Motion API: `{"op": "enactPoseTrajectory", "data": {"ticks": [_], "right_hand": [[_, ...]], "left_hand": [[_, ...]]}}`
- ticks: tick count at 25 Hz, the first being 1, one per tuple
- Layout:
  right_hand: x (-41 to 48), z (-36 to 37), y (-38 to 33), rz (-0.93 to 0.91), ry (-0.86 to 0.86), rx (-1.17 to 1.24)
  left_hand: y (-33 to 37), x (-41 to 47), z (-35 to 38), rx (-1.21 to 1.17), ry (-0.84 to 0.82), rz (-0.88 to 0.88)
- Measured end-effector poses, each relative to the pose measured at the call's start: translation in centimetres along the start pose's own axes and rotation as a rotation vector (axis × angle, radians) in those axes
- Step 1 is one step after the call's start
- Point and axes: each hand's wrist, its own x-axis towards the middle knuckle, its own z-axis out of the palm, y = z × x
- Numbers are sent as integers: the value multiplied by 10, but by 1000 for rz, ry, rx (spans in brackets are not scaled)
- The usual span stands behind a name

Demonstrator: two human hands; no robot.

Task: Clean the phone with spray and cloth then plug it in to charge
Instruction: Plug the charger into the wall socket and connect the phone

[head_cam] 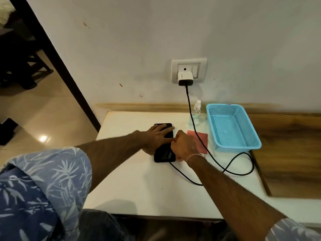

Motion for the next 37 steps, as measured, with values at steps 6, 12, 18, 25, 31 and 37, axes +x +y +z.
{"op": "enactPoseTrajectory", "data": {"ticks": [6, 12, 18, 25, 31, 37], "right_hand": [[15, -1, -2, 209, -98, 326], [11, -10, 1, 238, -96, 592], [-9, -31, -2, 95, -9, 698], [-35, -73, -7, -108, 75, 701], [-51, -77, -22, -304, 246, 509], [-54, -83, -22, -344, 131, 566]], "left_hand": [[-7, 5, -8, -27, 64, 40], [-15, 1, -5, -120, 102, 23], [-19, -22, 8, -288, 338, -59], [6, -46, 14, -945, 768, -271], [49, -46, 19, -1300, 1083, -379], [61, -49, 20, -1326, 1177, -404]]}}
